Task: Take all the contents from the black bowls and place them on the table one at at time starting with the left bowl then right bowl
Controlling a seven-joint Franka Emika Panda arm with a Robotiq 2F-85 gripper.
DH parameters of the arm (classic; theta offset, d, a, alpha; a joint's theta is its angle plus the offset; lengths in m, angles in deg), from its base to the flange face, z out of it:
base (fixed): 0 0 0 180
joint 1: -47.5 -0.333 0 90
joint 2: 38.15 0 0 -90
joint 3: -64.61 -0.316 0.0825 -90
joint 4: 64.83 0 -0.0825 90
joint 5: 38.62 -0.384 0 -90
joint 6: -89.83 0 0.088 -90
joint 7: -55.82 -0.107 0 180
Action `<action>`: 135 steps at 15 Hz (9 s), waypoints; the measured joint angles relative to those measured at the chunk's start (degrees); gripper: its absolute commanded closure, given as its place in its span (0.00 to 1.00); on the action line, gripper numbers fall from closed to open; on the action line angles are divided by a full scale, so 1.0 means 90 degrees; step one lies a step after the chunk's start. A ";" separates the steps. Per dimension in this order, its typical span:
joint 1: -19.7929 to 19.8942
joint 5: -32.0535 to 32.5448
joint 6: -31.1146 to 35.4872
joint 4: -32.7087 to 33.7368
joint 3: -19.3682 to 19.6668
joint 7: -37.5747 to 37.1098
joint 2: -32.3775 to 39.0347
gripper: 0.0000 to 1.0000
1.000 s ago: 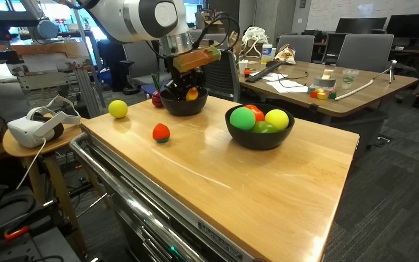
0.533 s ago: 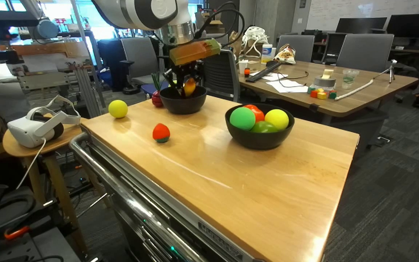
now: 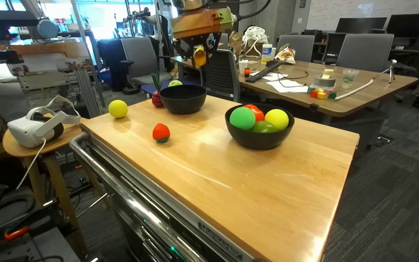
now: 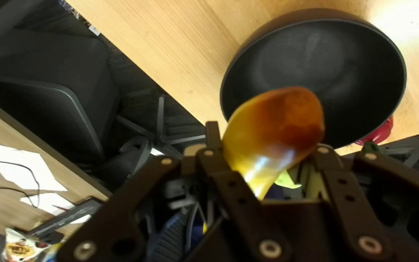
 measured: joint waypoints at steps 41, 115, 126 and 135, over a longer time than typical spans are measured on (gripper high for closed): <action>0.0003 0.1089 -0.0071 -0.2844 0.0848 -0.1648 -0.1467 0.00; 0.0624 0.2583 0.0230 -0.2952 0.2386 -0.2664 -0.1240 0.23; 0.0446 0.1422 0.0732 -0.2950 0.2227 -0.2477 -0.1388 0.00; -0.0439 0.0995 0.1059 -0.2304 0.1959 -0.2203 -0.1473 0.00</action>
